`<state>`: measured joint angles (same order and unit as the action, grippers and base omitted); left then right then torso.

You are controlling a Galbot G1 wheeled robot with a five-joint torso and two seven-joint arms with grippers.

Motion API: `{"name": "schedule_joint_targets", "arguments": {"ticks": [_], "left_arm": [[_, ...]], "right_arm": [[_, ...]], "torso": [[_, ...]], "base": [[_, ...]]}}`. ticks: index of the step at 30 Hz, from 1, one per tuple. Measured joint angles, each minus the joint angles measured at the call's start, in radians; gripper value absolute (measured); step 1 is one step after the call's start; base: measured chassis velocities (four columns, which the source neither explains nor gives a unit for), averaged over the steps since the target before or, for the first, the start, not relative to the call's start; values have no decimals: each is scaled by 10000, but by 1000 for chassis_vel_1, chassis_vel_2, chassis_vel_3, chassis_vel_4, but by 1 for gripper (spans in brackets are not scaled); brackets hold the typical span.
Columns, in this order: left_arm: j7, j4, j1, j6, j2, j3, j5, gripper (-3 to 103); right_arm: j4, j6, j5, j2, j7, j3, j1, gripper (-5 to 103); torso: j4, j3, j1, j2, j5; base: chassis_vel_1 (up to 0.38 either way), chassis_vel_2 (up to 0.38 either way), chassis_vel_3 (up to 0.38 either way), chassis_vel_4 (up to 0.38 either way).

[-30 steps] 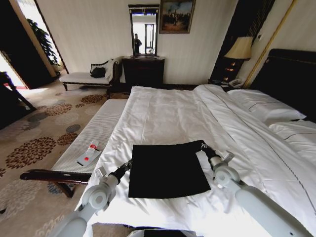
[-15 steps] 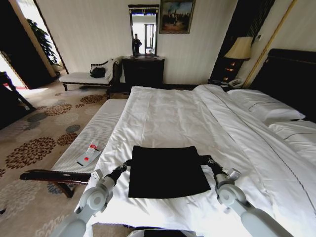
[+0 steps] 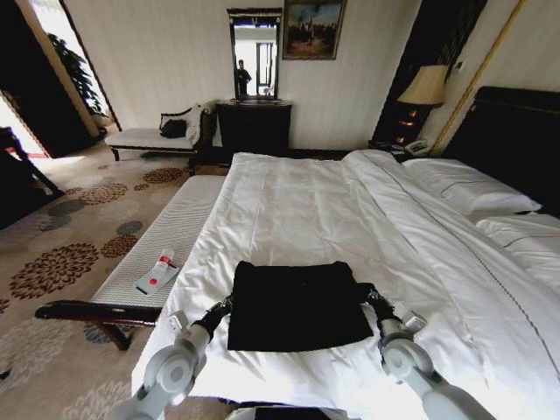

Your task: Fold the clothes on the bed.

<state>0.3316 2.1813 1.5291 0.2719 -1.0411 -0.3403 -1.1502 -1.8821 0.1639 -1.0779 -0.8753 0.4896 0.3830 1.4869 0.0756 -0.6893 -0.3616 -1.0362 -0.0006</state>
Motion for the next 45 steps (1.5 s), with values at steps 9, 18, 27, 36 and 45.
{"name": "schedule_joint_targets", "arguments": {"ticks": [9,18,27,36,45], "left_arm": [[210,-325,202,381,-35,1,398,0],[176,-157,224,168,-169,66,777,7],[-94,982,89,180,-337,-1376,-31,40],[-382,-2294,-3141,645,206,48,-775,72],[-2986,-4264,-4275,-241,-73,941,-973,99]], "right_arm": [[333,17,171,-163,16,-174,-41,0],[187,15,666,-199,31,-191,-47,4],[-1959,-107,631,-200,680,767,516,36],[-1712,-427,268,-255,1513,840,-379,69],[-1054,-671,284,-456,1655,-137,-1212,99]], "torso": [[0,0,0,0,1],[0,-1,-1,0,0],[-1,0,0,-1,-1],[11,-2,-2,1,-1],[3,-1,-2,2,0]], "base": [[0,0,0,0],[0,0,0,0],[0,0,0,0],[0,0,0,0],[0,0,0,0]]}}
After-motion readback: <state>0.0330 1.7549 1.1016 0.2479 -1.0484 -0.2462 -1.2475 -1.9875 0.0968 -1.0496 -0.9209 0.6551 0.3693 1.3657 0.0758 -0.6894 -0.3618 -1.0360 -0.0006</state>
